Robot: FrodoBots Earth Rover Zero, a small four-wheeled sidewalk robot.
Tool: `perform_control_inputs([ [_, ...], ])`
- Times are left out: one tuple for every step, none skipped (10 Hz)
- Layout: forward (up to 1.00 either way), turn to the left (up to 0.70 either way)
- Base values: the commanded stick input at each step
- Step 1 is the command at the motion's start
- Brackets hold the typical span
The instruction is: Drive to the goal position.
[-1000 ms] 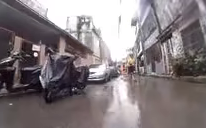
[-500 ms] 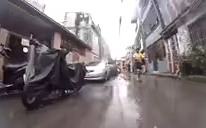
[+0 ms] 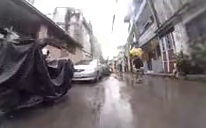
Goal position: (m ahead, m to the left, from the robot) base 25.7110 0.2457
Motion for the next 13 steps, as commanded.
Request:
perform_control_inputs([
  [0.99,0.0],
  [0.99,0.0],
  [0.99,-0.04],
  [0.99,-0.3],
  [0.99,0.0],
  [0.99,0.0],
  [0.99,0.0],
  [0.99,0.0],
  [0.99,0.0],
  [0.99,0.0],
  [0.99,0.0],
  [0.99,0.0],
  [0.99,0.0],
])
